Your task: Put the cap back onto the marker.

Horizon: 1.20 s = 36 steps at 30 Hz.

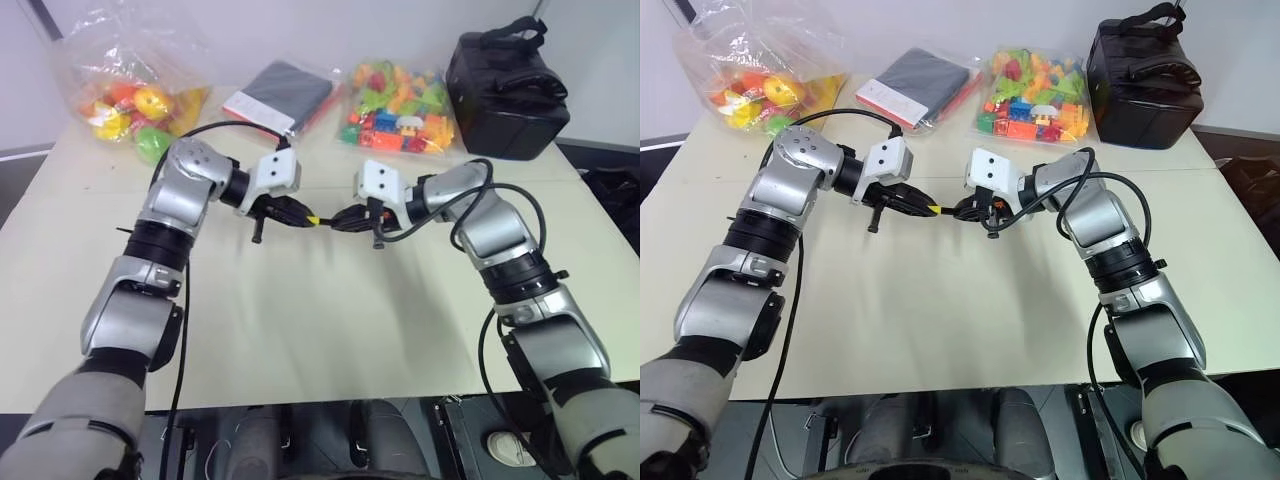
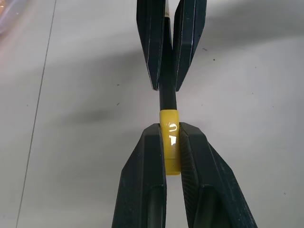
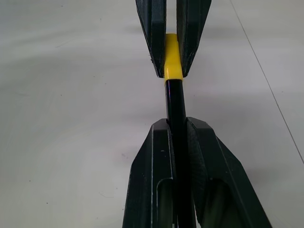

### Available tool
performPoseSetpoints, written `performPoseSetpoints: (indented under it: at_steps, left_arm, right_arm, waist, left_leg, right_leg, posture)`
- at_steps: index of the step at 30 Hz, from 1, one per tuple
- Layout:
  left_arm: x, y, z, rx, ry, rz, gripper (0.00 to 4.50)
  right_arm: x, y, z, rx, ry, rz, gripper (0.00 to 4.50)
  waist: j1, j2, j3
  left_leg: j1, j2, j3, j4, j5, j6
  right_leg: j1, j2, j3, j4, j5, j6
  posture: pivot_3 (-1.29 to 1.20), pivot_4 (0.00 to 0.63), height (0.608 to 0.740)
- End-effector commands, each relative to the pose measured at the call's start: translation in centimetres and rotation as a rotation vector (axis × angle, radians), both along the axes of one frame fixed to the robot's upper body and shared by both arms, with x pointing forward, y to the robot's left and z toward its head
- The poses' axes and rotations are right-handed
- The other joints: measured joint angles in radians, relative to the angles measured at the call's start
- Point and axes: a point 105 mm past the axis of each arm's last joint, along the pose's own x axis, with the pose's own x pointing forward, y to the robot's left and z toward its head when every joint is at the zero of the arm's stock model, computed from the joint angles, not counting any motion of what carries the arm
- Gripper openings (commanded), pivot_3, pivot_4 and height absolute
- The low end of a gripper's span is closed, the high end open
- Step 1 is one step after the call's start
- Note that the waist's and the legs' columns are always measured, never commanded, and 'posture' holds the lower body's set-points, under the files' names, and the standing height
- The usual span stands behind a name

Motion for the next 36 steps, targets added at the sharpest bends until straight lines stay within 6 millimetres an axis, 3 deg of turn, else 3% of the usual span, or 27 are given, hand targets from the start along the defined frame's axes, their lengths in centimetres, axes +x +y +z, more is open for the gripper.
performPoseSetpoints:
  at_steps: [1,9,26,27,31,36]
  left_arm:
    - [-2.1,-2.8,-1.3,0.013,0.033,-0.180,0.05]
    - [-0.8,-2.4,-1.8,0.053,-0.063,-0.131,0.05]
    - [-0.4,-2.3,-1.8,0.037,-0.058,-0.125,0.05]
    - [-0.4,-2.3,-1.8,0.036,-0.059,-0.125,0.94]
    - [-0.1,-2.1,-1.8,0.055,-0.078,-0.111,2.78]
    - [0.9,-1.7,-1.2,0.054,-0.130,-0.071,2.78]
  right_arm:
    - [-0.1,1.0,7.0,0.170,-0.241,0.017,0.00]
    - [0.3,0.3,6.4,0.136,-0.238,-0.001,0.00]
    - [0.6,0.0,6.4,0.131,-0.249,-0.016,0.00]
    - [0.6,0.0,6.4,0.131,-0.249,-0.017,0.00]
    - [0.5,0.0,6.4,0.131,-0.252,-0.016,0.00]
    - [0.4,-0.3,6.0,0.111,-0.245,-0.012,0.00]
  waist:
    - [0.000,0.000,0.000]
    - [0.000,0.000,0.000]
    - [0.000,0.000,0.000]
    - [0.000,0.000,0.000]
    - [0.001,0.000,0.000]
    - [-0.001,0.000,0.000]
  left_leg:
    - [0.000,0.000,0.000,0.000,0.000,0.000]
    - [0.000,0.000,0.000,0.000,0.000,0.000]
    - [0.000,0.000,0.000,0.000,0.000,0.000]
    - [0.000,0.000,0.000,0.000,0.000,0.000]
    - [0.000,0.000,0.000,0.000,0.000,0.000]
    - [0.000,0.000,0.000,0.000,0.000,0.000]
  right_leg:
    - [0.000,0.000,0.000,0.000,0.000,0.000]
    - [0.000,0.000,0.000,0.000,0.000,0.000]
    - [0.000,0.000,0.000,0.000,0.000,0.000]
    - [0.000,0.000,0.000,0.000,0.000,0.000]
    - [0.000,0.000,0.000,0.000,0.000,0.000]
    - [0.000,0.000,0.000,0.000,0.000,0.000]
  posture:
    - [0.00,0.150,0.740]
    - [0.00,0.150,0.740]
    - [0.00,0.150,0.740]
    - [0.00,0.150,0.740]
    - [0.00,0.150,0.740]
    - [0.00,0.150,0.740]
